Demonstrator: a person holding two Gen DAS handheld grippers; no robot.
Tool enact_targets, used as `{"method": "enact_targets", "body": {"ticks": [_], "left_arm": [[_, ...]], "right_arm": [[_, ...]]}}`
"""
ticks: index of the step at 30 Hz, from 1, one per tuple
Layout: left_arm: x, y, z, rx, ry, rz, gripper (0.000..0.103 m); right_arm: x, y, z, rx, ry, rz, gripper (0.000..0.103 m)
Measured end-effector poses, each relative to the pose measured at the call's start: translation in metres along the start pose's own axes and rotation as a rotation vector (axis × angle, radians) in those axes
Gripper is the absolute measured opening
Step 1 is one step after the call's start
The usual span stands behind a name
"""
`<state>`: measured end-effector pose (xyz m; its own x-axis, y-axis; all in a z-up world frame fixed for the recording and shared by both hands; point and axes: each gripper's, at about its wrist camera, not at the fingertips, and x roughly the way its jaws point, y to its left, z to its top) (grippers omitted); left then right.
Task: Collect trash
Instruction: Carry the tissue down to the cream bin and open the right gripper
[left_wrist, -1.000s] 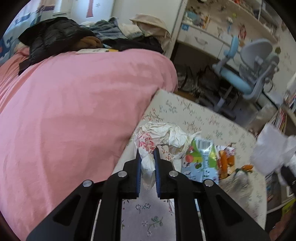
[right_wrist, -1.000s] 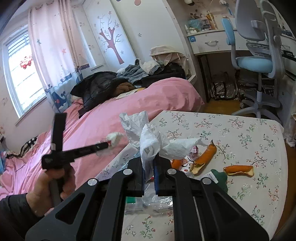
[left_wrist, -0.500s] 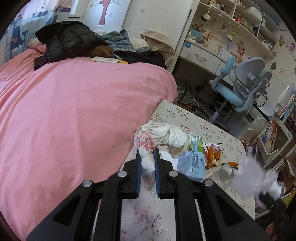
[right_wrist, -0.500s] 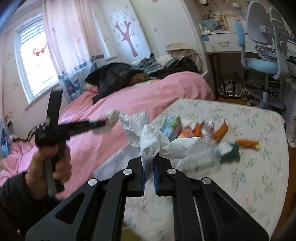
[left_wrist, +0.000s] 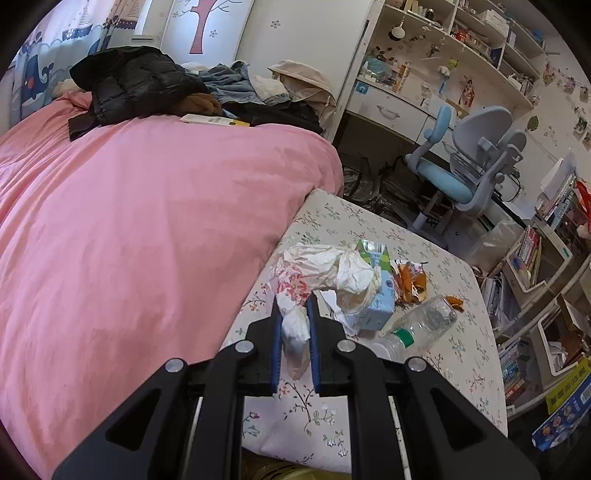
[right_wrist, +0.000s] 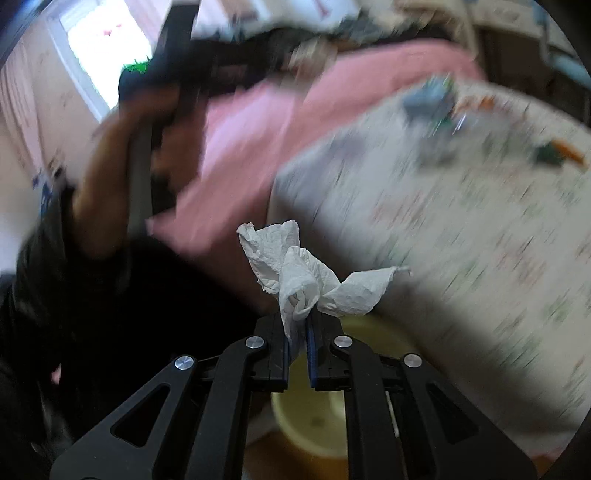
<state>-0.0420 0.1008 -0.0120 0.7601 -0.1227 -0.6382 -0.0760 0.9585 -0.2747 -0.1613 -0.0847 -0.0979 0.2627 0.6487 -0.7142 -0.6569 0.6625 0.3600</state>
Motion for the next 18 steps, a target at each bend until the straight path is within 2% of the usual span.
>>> {"method": "enact_targets", "body": {"ticks": [5, 9, 11, 12, 13, 15, 18], "left_arm": [[-0.002, 0.000, -0.004, 0.002, 0.007, -0.009, 0.013], [-0.005, 0.000, -0.009, 0.006, 0.010, -0.015, 0.013], [-0.006, 0.000, -0.012, 0.008, 0.014, -0.019, 0.013], [-0.007, 0.000, -0.013, 0.010, 0.014, -0.020, 0.013], [-0.007, 0.000, -0.014, 0.011, 0.016, -0.021, 0.013], [-0.008, 0.000, -0.015, 0.016, 0.020, -0.024, 0.013], [-0.008, -0.001, -0.017, 0.020, 0.024, -0.026, 0.013]], "right_arm": [[0.050, 0.017, -0.036, -0.034, 0.256, 0.009, 0.007], [0.080, 0.029, -0.055, -0.107, 0.396, -0.041, 0.008], [0.095, 0.030, -0.065, -0.115, 0.474, -0.054, 0.021], [0.102, 0.032, -0.069, -0.121, 0.500, -0.075, 0.040], [0.107, 0.030, -0.071, -0.132, 0.521, -0.110, 0.054], [0.108, 0.028, -0.076, -0.138, 0.528, -0.121, 0.054], [0.100, 0.027, -0.072, -0.117, 0.488, -0.121, 0.055]]}}
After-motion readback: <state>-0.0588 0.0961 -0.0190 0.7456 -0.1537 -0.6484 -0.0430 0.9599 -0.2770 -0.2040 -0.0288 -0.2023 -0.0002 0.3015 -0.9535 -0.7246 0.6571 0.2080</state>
